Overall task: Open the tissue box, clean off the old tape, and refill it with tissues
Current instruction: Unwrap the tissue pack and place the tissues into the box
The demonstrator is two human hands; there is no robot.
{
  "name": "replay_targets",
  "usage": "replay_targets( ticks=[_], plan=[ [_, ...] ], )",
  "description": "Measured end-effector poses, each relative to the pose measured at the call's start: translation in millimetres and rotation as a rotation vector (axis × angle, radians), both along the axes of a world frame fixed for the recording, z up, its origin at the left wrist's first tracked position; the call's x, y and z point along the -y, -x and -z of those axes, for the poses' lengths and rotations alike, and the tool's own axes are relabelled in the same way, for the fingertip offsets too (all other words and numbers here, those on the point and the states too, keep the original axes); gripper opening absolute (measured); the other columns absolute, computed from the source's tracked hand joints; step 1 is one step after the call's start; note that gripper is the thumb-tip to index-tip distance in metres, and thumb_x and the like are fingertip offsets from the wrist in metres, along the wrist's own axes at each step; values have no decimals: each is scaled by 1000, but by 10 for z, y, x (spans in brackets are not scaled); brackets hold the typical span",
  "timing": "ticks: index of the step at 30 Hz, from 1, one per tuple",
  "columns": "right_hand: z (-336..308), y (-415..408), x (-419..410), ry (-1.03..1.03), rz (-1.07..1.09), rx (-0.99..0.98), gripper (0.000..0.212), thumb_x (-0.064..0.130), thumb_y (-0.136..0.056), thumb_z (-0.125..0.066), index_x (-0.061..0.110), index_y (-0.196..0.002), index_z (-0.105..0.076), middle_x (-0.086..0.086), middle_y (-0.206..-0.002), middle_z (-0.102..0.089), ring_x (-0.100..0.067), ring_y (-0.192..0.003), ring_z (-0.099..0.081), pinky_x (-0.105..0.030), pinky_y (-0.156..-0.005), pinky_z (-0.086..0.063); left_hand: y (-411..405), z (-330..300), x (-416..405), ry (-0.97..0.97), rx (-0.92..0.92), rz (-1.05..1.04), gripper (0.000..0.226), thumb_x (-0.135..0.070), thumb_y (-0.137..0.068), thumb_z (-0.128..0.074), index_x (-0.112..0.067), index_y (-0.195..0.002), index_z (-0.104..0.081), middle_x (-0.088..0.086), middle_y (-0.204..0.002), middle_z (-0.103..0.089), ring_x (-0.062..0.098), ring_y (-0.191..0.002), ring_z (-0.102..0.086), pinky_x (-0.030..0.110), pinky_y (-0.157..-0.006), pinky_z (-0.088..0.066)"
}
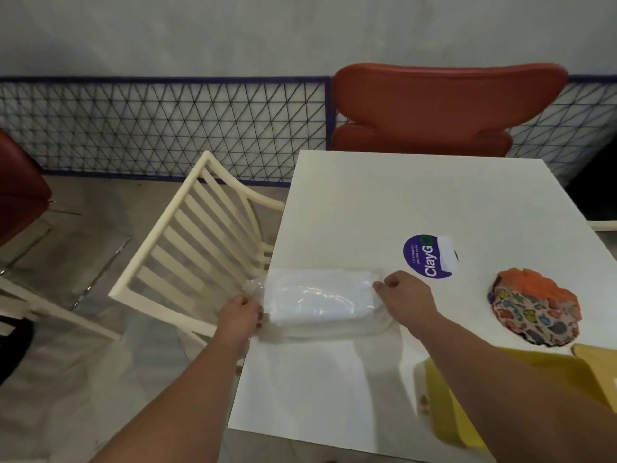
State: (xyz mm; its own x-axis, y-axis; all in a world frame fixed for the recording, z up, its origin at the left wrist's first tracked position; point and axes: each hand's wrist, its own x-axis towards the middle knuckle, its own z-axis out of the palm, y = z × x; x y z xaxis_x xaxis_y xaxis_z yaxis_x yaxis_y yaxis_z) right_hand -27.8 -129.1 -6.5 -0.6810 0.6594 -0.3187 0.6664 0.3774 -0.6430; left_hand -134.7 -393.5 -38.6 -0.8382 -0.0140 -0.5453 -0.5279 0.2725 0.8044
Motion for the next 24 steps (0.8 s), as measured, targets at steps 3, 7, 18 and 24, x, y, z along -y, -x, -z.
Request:
replay_targets(
  ticks=[3, 7, 18, 24],
  plan=[
    [4, 19, 20, -16, 15, -19, 20, 31, -93, -60, 15, -104, -65, 1, -96, -64, -16, -89, -54, -26, -77, -40, 34, -21, -36, -118, 42, 21, 30, -31, -92, -57, -3, -95, -65, 10, -87, -70, 24, -76, -63, 37, -73, -52],
    [-2, 35, 42, -37, 12, -17, 12, 27, -94, -59, 16, -97, -64, 6, -86, -60, -15, -86, -52, -24, -75, -37, 97, -58, -33, -195, 49, 104, 42, -48, -85, -64, -9, -102, -70, 9, -96, -74, 26, -87, -70, 37, -76, -56],
    [39, 84, 39, -68, -5, -8, 21, 9, -92, -43, 17, -85, -61, -2, -88, -64, -21, -83, -57, -26, -67, -40, 92, -138, -161, -284, 217, 290, 37, -25, -84, -72, -7, -115, -64, 10, -105, -72, 30, -94, -67, 49, -88, -52],
    [61, 100, -4, -27, 52, -41, 13, 16, -96, -45, 11, -90, -56, -3, -88, -62, -21, -81, -55, -28, -66, -39, -18, -107, -200, -330, 320, 191, 43, -33, -78, -76, -1, -104, -69, 15, -92, -69, 29, -70, -60, 39, -67, -51]
  ],
)
